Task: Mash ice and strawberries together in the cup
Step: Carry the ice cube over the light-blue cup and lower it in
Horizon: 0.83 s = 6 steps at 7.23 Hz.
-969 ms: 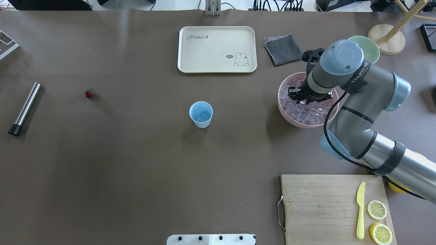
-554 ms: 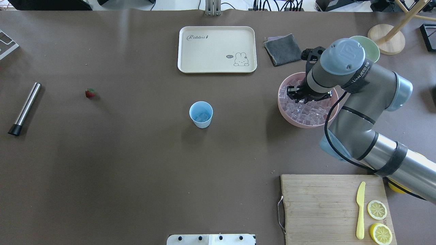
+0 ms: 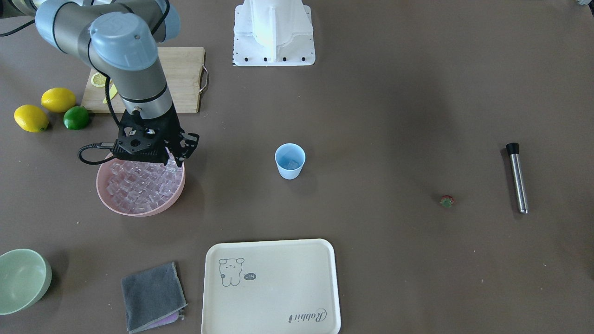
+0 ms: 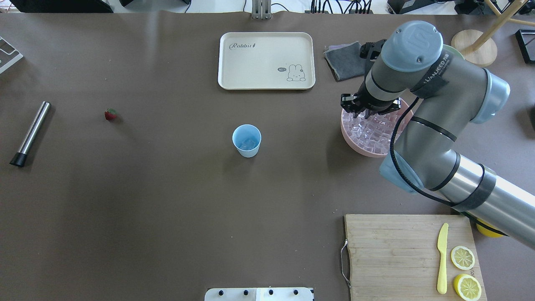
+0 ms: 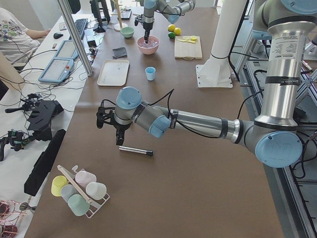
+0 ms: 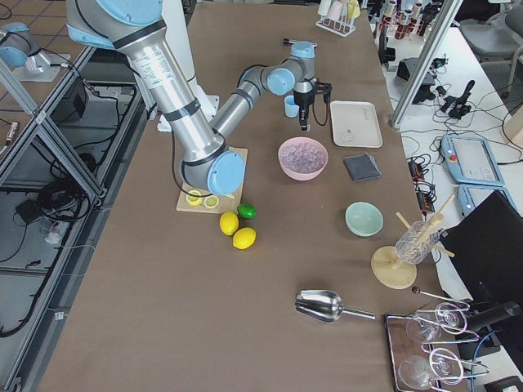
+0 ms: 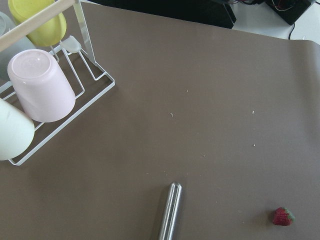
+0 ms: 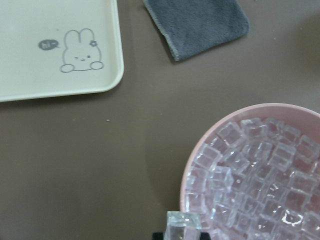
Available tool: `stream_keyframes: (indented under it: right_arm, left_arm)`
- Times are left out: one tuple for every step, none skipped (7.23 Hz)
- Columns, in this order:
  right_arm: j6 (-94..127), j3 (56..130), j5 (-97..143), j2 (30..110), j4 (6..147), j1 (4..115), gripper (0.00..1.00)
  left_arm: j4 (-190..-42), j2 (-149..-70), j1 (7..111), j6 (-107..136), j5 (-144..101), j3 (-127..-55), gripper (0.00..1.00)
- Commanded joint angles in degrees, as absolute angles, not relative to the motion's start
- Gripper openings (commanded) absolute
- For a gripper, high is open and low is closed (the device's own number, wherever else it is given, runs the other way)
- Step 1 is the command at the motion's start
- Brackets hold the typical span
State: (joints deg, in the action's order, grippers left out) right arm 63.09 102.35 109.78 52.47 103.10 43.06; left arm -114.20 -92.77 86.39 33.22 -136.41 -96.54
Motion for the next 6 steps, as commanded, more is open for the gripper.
stream_keyframes:
  right_arm:
    - [66.5, 97.7, 109.5, 42.8, 107.0, 40.2, 0.00]
    - [68.2, 93.0, 109.2, 37.8, 106.7, 38.4, 0.00]
    - [69.4, 88.9, 109.1, 33.6, 105.0, 37.1, 0.00]
    - [71.8, 87.1, 107.9, 33.1, 100.9, 35.3, 0.00]
    - [72.3, 84.9, 105.2, 32.9, 98.2, 33.7, 0.00]
    - [72.2, 83.7, 104.7, 33.0, 96.3, 33.0, 0.00]
  left_arm:
    - [-114.2, -92.8, 86.3, 33.2, -136.4, -96.4, 0.97]
    - [-114.3, -92.9, 86.3, 33.2, -136.5, -96.2, 0.97]
    - [-114.3, -92.9, 85.7, 33.2, -136.5, -96.2, 0.97]
    - [-114.3, -92.9, 85.6, 33.2, -136.5, -96.2, 0.97]
    - [-114.3, -92.9, 85.5, 33.2, -136.6, -96.2, 0.97]
    - [-114.3, -92.9, 85.6, 33.2, -136.7, -96.2, 0.97]
